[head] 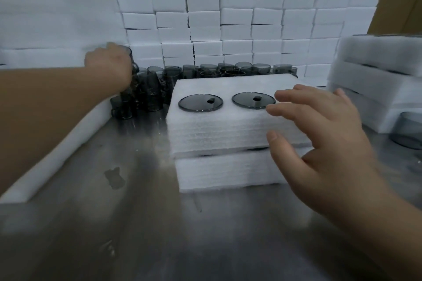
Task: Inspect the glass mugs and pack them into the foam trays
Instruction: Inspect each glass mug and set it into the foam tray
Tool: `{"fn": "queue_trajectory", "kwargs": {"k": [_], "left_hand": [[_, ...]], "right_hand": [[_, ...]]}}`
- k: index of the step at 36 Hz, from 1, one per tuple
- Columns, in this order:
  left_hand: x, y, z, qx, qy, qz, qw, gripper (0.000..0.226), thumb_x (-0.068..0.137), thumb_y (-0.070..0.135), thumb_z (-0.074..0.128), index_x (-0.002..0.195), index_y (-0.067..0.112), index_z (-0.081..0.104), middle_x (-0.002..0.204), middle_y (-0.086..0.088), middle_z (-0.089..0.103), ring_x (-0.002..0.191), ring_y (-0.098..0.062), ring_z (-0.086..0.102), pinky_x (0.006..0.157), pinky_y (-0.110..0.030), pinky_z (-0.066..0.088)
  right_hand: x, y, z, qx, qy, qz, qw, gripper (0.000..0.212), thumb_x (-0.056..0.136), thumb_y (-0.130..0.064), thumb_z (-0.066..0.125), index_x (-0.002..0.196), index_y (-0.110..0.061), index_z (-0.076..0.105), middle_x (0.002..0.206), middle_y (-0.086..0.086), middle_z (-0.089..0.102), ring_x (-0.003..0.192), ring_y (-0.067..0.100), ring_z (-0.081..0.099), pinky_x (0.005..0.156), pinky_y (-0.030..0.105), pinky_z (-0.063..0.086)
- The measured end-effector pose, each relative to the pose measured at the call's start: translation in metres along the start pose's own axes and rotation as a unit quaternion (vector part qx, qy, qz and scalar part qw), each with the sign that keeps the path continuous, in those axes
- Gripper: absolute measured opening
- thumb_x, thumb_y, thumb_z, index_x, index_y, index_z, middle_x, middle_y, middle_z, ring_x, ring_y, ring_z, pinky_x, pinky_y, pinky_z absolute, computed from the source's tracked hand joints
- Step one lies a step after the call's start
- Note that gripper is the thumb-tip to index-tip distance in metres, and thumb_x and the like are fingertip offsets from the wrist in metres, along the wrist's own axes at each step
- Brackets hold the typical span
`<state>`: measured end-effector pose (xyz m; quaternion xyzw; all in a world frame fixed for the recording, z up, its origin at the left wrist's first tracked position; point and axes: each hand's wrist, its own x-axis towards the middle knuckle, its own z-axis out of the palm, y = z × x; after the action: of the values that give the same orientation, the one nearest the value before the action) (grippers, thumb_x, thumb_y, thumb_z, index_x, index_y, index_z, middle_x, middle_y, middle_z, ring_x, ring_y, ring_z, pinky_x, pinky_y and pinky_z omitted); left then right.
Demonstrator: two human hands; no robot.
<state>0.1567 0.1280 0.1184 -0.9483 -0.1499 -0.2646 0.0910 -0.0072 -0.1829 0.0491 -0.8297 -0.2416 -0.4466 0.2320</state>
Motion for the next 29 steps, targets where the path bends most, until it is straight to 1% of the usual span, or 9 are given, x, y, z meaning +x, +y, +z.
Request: {"fn": "queue_trajectory", "kwargs": {"k": [5, 11, 14, 16, 18, 20, 22, 27, 29], "left_hand": [[-0.01, 0.008, -0.037, -0.063, 0.062, 0.016, 0.996, 0.033, 0.086, -0.004, 0.047, 0.117, -0.014, 0.041, 0.122, -0.033, 0.036, 0.099, -0.05, 0.049, 0.081, -0.05, 0.039], [-0.058, 0.034, -0.09, -0.269, 0.132, 0.003, 0.954, 0.032, 0.095, 0.023, 0.037, 0.117, 0.0, 0.043, 0.126, -0.02, 0.037, 0.089, -0.036, 0.048, 0.07, -0.04, 0.036], [-0.092, 0.047, -0.11, -0.378, 0.192, 0.043, 0.905, 0.014, 0.093, 0.023, 0.035, 0.098, 0.011, 0.042, 0.113, -0.006, 0.036, 0.078, -0.019, 0.041, 0.068, -0.026, 0.031], [-0.119, 0.057, -0.122, -0.45, 0.204, 0.068, 0.867, 0.007, 0.091, 0.02, 0.034, 0.085, 0.018, 0.038, 0.106, -0.001, 0.035, 0.072, -0.006, 0.039, 0.06, -0.011, 0.032], [-0.146, 0.068, -0.13, -0.543, 0.179, 0.075, 0.817, 0.013, 0.089, 0.022, 0.036, 0.078, 0.027, 0.038, 0.103, -0.001, 0.044, 0.072, 0.001, 0.041, 0.061, -0.004, 0.034], [-0.171, 0.078, -0.134, -0.646, 0.131, 0.055, 0.75, 0.008, 0.084, 0.029, 0.038, 0.078, 0.027, 0.043, 0.099, -0.002, 0.054, 0.079, -0.006, 0.049, 0.069, -0.017, 0.042], [-0.192, 0.086, -0.133, -0.709, 0.103, 0.032, 0.697, 0.012, 0.08, 0.034, 0.04, 0.079, 0.025, 0.048, 0.09, 0.0, 0.057, 0.082, -0.013, 0.052, 0.073, -0.032, 0.045], [-0.221, 0.093, -0.117, -0.759, 0.097, 0.01, 0.643, 0.013, 0.081, 0.035, 0.042, 0.077, 0.028, 0.053, 0.076, 0.008, 0.06, 0.076, -0.014, 0.055, 0.068, -0.034, 0.044], [-0.226, 0.093, -0.109, -0.774, 0.09, 0.009, 0.626, 0.015, 0.083, 0.034, 0.042, 0.079, 0.027, 0.054, 0.073, 0.013, 0.061, 0.076, -0.013, 0.056, 0.069, -0.035, 0.045]], "right_hand": [[0.001, -0.002, -0.002, 0.014, 0.006, 0.005, 1.0, 0.036, 0.079, -0.03, 0.047, 0.1, -0.01, 0.068, 0.111, 0.006, 0.064, 0.115, 0.019, 0.047, 0.105, 0.044, 0.019], [0.0, -0.007, -0.006, 0.044, 0.012, 0.007, 0.999, 0.039, 0.08, -0.03, 0.045, 0.103, -0.008, 0.068, 0.113, 0.007, 0.063, 0.113, 0.017, 0.045, 0.106, 0.045, 0.022], [0.0, -0.011, -0.01, 0.08, 0.014, 0.003, 0.997, 0.042, 0.082, -0.029, 0.044, 0.112, -0.006, 0.063, 0.112, -0.001, 0.059, 0.112, 0.013, 0.044, 0.104, 0.05, 0.032], [-0.001, -0.013, -0.011, 0.125, 0.014, 0.003, 0.992, 0.046, 0.084, -0.031, 0.042, 0.124, -0.009, 0.053, 0.113, -0.008, 0.05, 0.111, 0.011, 0.044, 0.1, 0.039, 0.035], [-0.003, -0.015, -0.013, 0.187, 0.0, 0.014, 0.982, 0.049, 0.086, -0.036, 0.038, 0.133, -0.023, 0.035, 0.119, -0.013, 0.047, 0.115, 0.007, 0.045, 0.099, 0.022, 0.031], [-0.006, -0.015, -0.012, 0.231, -0.007, 0.016, 0.973, 0.048, 0.087, -0.04, 0.032, 0.133, -0.031, 0.023, 0.122, -0.015, 0.048, 0.116, 0.003, 0.045, 0.099, 0.014, 0.03], [-0.007, -0.016, -0.01, 0.268, 0.004, 0.021, 0.963, 0.044, 0.089, -0.043, 0.027, 0.132, -0.036, 0.022, 0.117, -0.017, 0.053, 0.109, 0.001, 0.05, 0.095, 0.017, 0.035], [-0.003, -0.016, -0.008, 0.397, 0.033, 0.114, 0.91, 0.044, 0.085, -0.051, 0.022, 0.102, -0.033, 0.058, 0.08, -0.014, 0.067, 0.075, 0.0, 0.054, 0.07, 0.01, 0.039], [-0.002, -0.017, -0.009, 0.432, 0.028, 0.144, 0.89, 0.048, 0.082, -0.056, 0.023, 0.094, -0.031, 0.062, 0.076, -0.008, 0.068, 0.067, 0.005, 0.051, 0.064, 0.01, 0.037]]}}
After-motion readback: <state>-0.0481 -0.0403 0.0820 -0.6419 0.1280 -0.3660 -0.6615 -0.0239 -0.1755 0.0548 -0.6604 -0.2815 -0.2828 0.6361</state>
